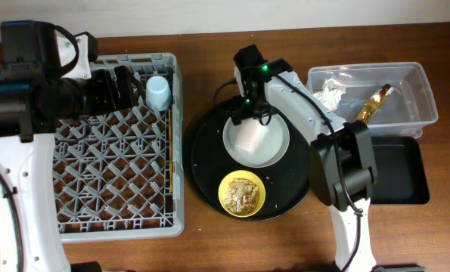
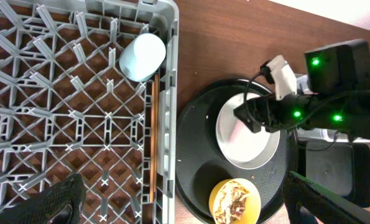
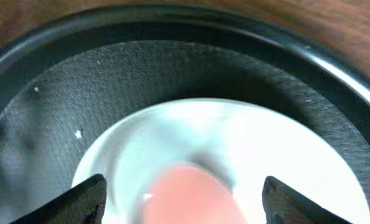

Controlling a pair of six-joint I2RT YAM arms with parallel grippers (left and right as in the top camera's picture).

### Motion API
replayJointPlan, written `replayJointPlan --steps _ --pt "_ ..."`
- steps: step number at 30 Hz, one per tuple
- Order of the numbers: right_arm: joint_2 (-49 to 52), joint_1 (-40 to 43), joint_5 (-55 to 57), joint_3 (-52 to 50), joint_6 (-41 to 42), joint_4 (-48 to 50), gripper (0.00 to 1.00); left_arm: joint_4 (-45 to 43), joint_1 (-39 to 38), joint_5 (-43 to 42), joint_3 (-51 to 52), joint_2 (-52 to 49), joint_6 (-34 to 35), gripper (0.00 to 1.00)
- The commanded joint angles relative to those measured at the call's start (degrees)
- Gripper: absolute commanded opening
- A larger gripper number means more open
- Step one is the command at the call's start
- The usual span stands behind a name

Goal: Sort waste into correct bins and load items into the dishwasher rack

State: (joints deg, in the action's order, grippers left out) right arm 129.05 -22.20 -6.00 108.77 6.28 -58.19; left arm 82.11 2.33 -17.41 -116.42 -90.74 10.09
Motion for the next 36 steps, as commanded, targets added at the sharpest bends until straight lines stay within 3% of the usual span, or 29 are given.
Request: replayJointPlan --steps 1,2,6,7,8,11,14,18,20,22,24,25,26,28,29,30,31,32,36 --pt "-2.97 0.98 0.39 5.4 -9.4 -5.42 0.77 0.07 0.09 -0.63 -0.42 0.46 -0.13 0.99" --pt "-2.99 1.51 0.7 6.38 -9.31 -9.4 0.73 0.07 0.09 -0.63 -0.42 0.46 -0.13 0.99" --pt "-5.01 8.61 -3.74 6.43 -7.34 -21.84 0.74 0.07 0.09 -0.63 -0.42 0.46 -0.13 0.99" --pt "-5.9 12.57 -14.1 6.43 -9.92 -23.8 0.73 0.07 0.09 -0.63 -0.42 0.46 -0.13 0.99" --pt "-6.25 15.67 -27.63 6.43 -17.68 -26.99 0.73 0.07 0.09 -0.63 -0.42 0.46 -0.13 0.99" --pt "-6.58 17.25 -31.98 6.4 -27.34 -37.68 0.74 0.07 0.09 -0.63 -0.42 0.46 -0.13 0.99" --pt "-13.05 12.17 -31.95 6.4 -26.8 -38.66 0.99 0.07 0.09 -0.63 -0.42 0.46 -0.13 0.99" --pt "-24.59 2.36 -28.48 4.2 -10.67 -31.32 0.99 0.07 0.09 -0.66 -0.42 0.46 -0.13 0.99" --pt "-25.22 -5.97 -16.11 1.25 -0.11 -27.19 0.99 0.07 0.09 -0.63 -0.42 0.46 -0.13 0.99" --pt "-25.18 -21.22 5.16 -8.55 17.35 -20.48 0.99 0.07 0.09 -0.66 -0.42 0.46 -0.13 0.99" --pt "-25.16 -27.78 1.4 -17.57 20.81 -10.84 0.99 0.07 0.09 -0.63 -0.42 0.46 -0.13 1.0" --pt "-24.96 -30.45 0.24 -22.58 20.81 -5.55 0.97 0.07 0.09 -0.63 -0.42 0.46 -0.13 0.99" --pt "-24.76 -31.76 0.44 -25.33 20.81 -2.95 0.82 0.07 0.09 -0.66 -0.42 0.46 -0.13 0.99" --pt "-24.65 -32.65 0.44 -29.83 20.81 2.03 0.81 0.07 0.09 -0.63 -0.42 0.46 -0.13 0.99" --pt "-24.65 -32.65 0.39 -29.97 20.81 2.49 0.87 0.07 0.09 -0.63 -0.42 0.46 -0.13 0.99" --pt "-24.65 -32.65 0.5 -29.97 20.76 2.51 0.79 0.07 0.09 -0.63 -0.42 0.46 -0.13 0.99" --pt "-24.65 -32.39 1.49 -29.97 20.83 2.67 0.54 0.07 0.09 -0.66 -0.42 0.46 -0.13 0.99" --pt "-24.65 -32.46 3.06 -30.03 21.2 2.86 0.42 0.07 0.09 -0.63 -0.42 0.46 -0.13 0.99" --pt "-24.48 -32.54 9.7 -30.14 24.57 2.58 0.35 0.07 0.09 -0.63 -0.42 0.46 -0.13 0.99"
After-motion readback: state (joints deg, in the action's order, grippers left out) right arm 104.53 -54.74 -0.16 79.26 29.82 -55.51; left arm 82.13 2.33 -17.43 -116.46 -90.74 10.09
